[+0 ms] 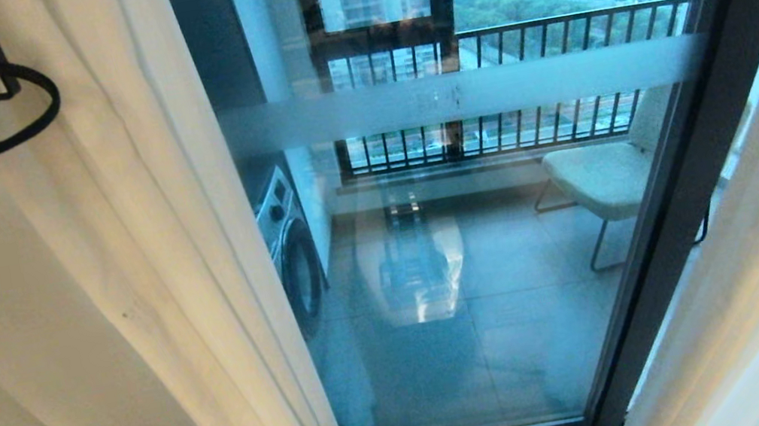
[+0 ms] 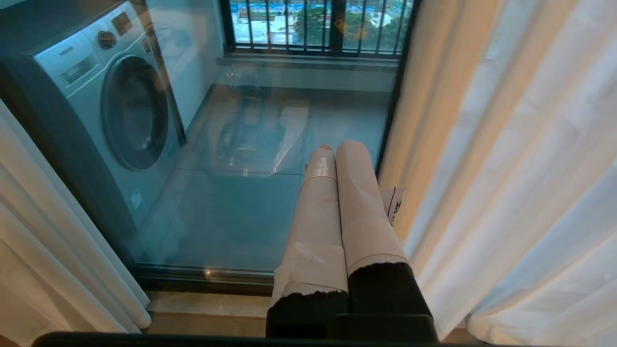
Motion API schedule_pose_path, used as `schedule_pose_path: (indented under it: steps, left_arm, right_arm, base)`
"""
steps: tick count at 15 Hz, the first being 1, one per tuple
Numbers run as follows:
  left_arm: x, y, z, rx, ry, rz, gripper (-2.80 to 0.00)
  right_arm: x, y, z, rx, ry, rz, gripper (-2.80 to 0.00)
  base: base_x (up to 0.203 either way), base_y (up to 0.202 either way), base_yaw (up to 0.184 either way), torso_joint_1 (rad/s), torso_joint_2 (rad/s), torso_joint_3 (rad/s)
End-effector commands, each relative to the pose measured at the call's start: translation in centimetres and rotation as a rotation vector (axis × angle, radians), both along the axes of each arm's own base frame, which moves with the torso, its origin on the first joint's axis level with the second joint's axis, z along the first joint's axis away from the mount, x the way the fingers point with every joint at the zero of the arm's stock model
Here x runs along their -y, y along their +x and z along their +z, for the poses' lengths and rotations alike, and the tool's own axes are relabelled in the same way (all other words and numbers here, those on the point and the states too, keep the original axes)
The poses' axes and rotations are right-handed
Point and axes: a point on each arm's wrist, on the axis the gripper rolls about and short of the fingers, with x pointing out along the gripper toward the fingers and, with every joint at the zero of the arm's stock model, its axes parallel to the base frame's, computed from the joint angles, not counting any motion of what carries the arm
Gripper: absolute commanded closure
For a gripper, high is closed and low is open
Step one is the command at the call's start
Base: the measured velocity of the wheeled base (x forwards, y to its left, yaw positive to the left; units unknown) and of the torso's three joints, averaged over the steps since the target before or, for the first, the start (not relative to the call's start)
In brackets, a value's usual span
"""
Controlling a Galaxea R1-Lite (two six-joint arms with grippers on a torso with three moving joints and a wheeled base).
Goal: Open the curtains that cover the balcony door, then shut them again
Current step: Pull the inner curtains open on both sides
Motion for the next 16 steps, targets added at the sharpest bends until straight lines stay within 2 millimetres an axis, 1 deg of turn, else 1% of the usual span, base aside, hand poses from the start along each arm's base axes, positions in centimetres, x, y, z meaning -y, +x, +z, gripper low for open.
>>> schedule_pose_path:
  steps: [1,10,16]
  left_arm:
    - [0.0,0.03,0.0,0.001,0.0,0.002,0.0]
    - [-0.02,-0.15,-0.24,-0.007,0.003,0.003,0.0]
    - [-0.07,-0.31,-0.14,-0.002,0.002,0.003,0.0]
  right_arm:
    - [0.0,0.0,0.0,0.001,-0.001,0.002,0.0]
    - [0.0,0.0,0.0,0.001,-0.001,0.002,0.0]
    - [0.0,0.0,0.0,0.001,-0.001,0.002,0.0]
  base:
    - [0.0,0.19,-0.001,0.007,0.0,0.003]
    - [0.0,0.181,-0.001,0.002,0.0,0.002]
    - [0.0,0.011,0.001,0.001,0.0,0.0]
